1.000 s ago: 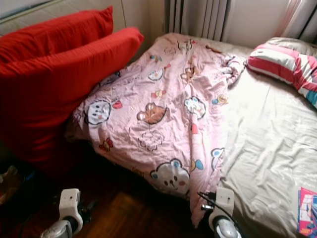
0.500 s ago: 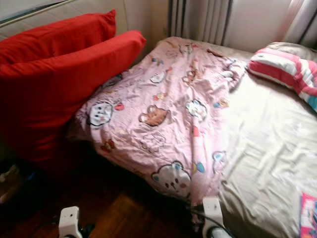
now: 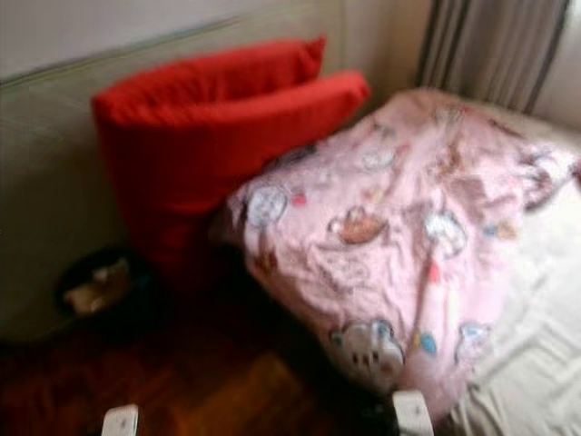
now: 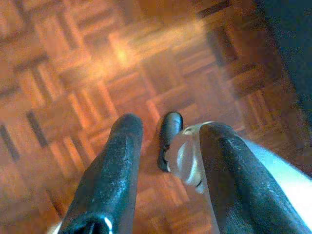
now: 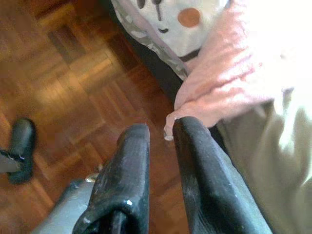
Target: Clean up the room
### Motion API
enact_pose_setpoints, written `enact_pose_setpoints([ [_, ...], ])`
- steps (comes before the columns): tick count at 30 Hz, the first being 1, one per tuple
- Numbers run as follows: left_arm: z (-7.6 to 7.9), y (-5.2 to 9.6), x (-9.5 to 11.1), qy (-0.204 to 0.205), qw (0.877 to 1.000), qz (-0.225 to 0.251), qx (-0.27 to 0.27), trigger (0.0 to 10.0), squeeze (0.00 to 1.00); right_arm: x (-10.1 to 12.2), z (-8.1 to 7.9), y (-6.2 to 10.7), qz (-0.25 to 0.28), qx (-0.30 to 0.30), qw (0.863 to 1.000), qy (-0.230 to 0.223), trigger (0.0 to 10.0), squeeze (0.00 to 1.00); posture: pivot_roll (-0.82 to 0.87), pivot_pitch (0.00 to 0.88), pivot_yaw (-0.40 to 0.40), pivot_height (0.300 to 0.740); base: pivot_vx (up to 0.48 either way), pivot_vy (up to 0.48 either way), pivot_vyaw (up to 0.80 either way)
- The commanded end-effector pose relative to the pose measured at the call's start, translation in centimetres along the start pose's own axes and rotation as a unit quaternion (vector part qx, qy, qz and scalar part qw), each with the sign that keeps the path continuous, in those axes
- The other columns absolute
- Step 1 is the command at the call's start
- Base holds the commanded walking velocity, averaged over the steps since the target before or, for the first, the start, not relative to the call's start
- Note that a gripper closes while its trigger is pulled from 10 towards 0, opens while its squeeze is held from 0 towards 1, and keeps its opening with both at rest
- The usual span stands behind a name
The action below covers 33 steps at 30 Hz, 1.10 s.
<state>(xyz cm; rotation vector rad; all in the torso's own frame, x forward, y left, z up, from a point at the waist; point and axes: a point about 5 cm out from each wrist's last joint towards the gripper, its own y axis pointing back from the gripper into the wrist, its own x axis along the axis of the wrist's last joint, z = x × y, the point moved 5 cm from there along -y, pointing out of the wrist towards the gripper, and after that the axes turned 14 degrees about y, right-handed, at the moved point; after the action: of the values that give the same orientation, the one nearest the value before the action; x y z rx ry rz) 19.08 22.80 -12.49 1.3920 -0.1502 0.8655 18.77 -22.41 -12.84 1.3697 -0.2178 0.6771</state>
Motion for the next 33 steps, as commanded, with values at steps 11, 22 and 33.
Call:
enact_pose_setpoints([
  [11, -2.5, 0.8, -1.6, 0.001, 0.999, -0.03, 0.024, 10.0, 0.0, 2.0, -2.1, -0.5, 0.02, 0.022, 0.999, 0.012, 10.0, 0.0, 0.0, 0.01, 0.006, 0.74, 0.0, 0.0, 0.8],
  [22, -1.6, 0.7, -2.3, 0.002, 0.999, -0.039, 0.023, 10.0, 0.0, 2.0, -2.2, -0.5, 0.02, 0.026, 0.999, 0.017, 10.0, 0.0, 0.0, 0.0, 0.005, 0.74, 0.0, 0.0, 0.8],
  [33, -1.3, 0.6, -2.2, 0.002, 0.999, -0.038, 0.021, 10.0, 0.0, 2.2, -2.5, -0.6, 0.022, 0.028, 0.999, 0.013, 10.0, 0.0, 0.0, 0.014, 0.003, 0.74, 0.0, 0.0, 0.8],
])
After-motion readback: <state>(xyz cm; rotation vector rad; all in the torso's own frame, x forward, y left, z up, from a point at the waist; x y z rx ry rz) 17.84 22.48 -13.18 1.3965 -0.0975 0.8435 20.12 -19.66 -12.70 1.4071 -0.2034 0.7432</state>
